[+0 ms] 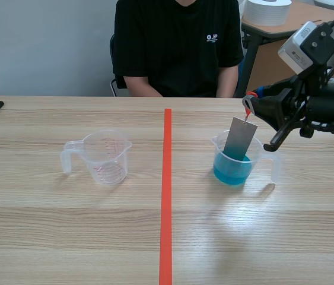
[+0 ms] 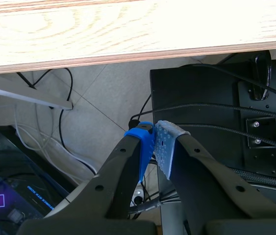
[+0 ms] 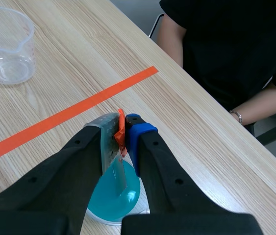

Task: Do the redox reaction experiment.
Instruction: 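Hold the plate still in the solution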

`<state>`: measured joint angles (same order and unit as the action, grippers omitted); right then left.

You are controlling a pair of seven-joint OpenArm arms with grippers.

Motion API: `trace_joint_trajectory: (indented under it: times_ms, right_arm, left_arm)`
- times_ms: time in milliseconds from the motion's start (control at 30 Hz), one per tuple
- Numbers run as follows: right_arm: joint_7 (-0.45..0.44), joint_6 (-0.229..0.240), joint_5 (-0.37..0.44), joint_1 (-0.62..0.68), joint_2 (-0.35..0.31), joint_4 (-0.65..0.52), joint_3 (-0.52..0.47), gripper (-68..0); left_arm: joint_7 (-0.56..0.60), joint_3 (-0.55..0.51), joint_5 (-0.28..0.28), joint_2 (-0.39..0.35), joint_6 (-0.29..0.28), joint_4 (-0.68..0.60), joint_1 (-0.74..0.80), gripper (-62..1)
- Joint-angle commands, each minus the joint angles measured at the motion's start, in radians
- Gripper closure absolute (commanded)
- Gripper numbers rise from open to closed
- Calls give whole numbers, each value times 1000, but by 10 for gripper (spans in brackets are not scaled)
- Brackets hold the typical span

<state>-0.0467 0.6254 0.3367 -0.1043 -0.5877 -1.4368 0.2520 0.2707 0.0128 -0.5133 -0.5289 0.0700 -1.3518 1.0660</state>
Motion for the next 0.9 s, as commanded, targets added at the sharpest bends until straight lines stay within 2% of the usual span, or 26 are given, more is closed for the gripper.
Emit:
trace_joint_trajectory:
  times_ms: [0,200,467,867]
  right_arm:
    - [-5,-3,6,-15,-10,-12,-7,-17]
    - [-4,-3,7,-14,-11,-15,-10,-17]
    - [2,39,22,-11,-24,-41,-44,-17]
    - [71,63,135,45,-74,-206,-150,-17]
  left_arm:
    - [16,3,4,2,-5,-9,3,-49]
    - [16,3,4,2,-5,-9,3,-49]
    - [17,3,4,2,-5,-9,3,-49]
    - [17,3,4,2,-5,-9,3,-49]
